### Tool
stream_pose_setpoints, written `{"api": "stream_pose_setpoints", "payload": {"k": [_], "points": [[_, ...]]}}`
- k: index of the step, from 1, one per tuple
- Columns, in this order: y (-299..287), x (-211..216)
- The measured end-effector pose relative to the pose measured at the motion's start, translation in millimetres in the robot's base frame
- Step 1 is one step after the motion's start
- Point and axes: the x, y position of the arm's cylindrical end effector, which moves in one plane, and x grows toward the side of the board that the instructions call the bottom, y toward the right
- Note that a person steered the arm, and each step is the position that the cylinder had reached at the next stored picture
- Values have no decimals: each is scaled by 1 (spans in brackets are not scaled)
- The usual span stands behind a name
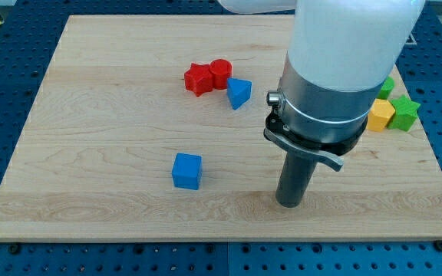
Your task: Drag your arm to the left side of the blue cube
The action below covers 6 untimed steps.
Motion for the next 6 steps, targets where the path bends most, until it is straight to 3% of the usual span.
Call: {"api": "stream_pose_setpoints", "payload": {"k": [1, 2, 3, 4, 6], "points": [[-16, 13], [-80, 29], [-155, 22], [-195, -14], [-197, -22]]}}
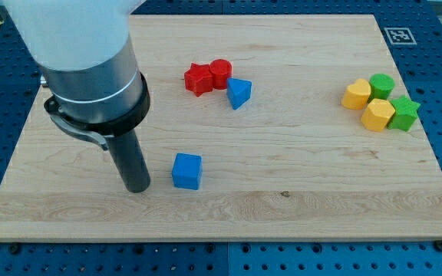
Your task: Drag your arm to the left side of the blue cube
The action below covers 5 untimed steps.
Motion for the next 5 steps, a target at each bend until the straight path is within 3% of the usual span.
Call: {"api": "stream_pose_setpoints", "payload": {"k": [3, 5], "points": [[-8, -46], [-8, -22]]}}
